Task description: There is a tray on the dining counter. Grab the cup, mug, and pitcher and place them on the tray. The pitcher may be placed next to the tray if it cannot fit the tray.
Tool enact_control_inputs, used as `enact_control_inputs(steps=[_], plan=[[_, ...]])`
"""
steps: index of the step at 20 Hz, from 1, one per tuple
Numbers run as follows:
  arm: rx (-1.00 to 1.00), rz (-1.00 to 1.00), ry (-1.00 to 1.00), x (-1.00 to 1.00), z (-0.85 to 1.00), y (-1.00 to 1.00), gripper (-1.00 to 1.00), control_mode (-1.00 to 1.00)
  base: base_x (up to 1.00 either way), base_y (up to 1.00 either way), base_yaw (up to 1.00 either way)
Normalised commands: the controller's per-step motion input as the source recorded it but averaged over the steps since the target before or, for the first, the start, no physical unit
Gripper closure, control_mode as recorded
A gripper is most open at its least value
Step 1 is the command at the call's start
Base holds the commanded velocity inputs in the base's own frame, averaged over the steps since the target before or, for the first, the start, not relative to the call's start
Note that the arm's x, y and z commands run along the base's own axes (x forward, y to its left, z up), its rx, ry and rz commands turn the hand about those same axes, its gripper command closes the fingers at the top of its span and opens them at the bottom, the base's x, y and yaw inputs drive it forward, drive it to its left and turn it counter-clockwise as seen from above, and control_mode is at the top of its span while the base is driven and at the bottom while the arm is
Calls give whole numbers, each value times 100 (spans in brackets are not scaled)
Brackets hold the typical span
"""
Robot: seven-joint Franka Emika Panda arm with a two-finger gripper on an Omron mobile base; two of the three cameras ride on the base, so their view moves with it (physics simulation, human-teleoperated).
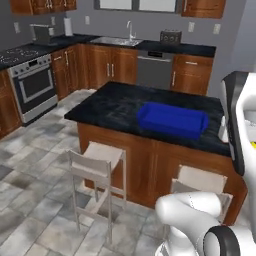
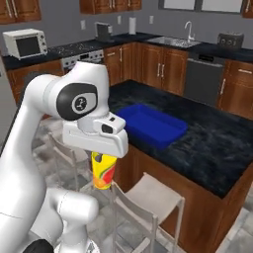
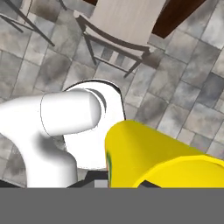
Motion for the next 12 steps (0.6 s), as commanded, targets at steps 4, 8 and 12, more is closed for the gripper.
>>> enact_control_inputs(steps=[4,8,12], plan=[[0,0,0,0,0,0,100,100,36,83,-43],[0,0,0,0,0,0,100,100,41,82,-41],[0,0,0,0,0,0,100,100,63,71,-38]])
